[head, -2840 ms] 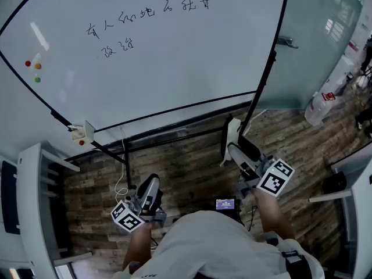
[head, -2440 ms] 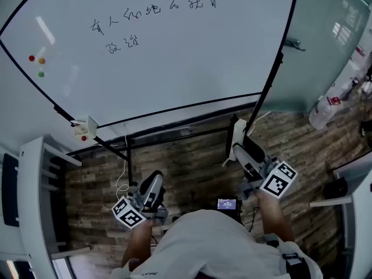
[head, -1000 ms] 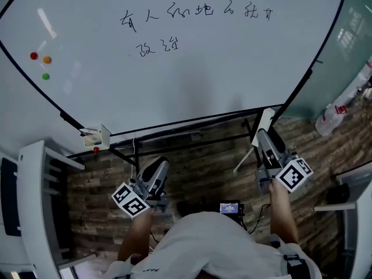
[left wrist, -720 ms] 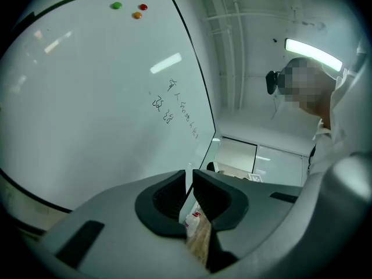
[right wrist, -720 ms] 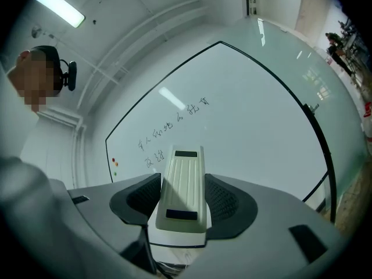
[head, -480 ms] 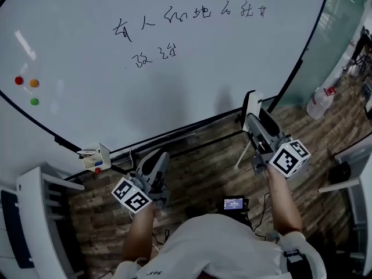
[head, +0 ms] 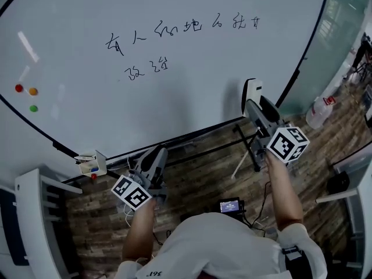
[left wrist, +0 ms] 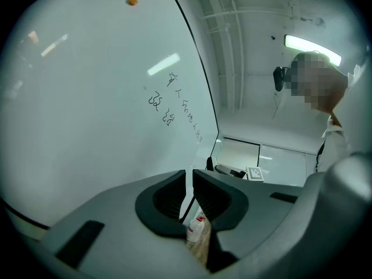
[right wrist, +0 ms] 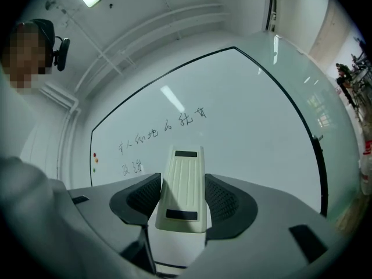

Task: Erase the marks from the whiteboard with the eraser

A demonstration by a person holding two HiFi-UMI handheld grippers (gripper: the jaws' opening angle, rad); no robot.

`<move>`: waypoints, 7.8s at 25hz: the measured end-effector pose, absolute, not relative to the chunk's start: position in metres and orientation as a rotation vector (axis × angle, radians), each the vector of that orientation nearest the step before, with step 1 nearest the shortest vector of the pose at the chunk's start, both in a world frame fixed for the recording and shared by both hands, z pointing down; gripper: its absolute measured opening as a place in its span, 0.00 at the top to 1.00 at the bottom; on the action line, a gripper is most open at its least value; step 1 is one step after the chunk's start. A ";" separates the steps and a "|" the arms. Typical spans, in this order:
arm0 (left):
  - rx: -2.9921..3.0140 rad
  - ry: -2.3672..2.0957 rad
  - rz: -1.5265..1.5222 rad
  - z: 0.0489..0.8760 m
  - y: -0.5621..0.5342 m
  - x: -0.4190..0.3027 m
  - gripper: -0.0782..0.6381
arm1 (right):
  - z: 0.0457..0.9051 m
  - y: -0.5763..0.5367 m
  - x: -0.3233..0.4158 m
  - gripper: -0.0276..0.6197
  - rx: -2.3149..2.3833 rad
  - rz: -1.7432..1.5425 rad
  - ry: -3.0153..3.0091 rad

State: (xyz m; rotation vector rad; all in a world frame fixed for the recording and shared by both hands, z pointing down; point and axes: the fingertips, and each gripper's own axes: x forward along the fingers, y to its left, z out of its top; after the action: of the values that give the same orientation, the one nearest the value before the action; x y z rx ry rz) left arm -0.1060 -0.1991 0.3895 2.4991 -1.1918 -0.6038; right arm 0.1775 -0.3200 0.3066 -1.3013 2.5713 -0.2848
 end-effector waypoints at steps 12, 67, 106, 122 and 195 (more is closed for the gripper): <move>2.567 -1.231 -0.575 0.357 -0.226 -0.076 0.83 | 0.229 -0.383 0.231 0.56 -1.451 -0.034 2.526; 2.509 -1.337 -0.517 0.371 -0.222 -0.112 0.82 | 0.155 -0.470 0.215 0.57 -1.747 0.117 2.425; 2.544 -1.245 -0.505 0.383 -0.203 -0.150 0.82 | 0.148 -0.417 0.061 0.57 -1.753 0.218 2.524; 2.536 -1.241 -0.509 0.389 -0.193 -0.184 0.82 | 0.149 -0.397 0.000 0.57 -1.750 0.217 2.522; 2.415 -1.375 -0.508 0.409 -0.167 -0.222 0.82 | 0.200 -0.265 -0.236 0.57 -1.146 0.490 2.987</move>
State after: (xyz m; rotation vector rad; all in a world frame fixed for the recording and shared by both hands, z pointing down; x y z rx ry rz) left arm -0.2225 -0.1674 0.4088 2.4153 -1.3747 -0.5083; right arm -0.2357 -0.2652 0.2005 -1.1457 2.9867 0.4904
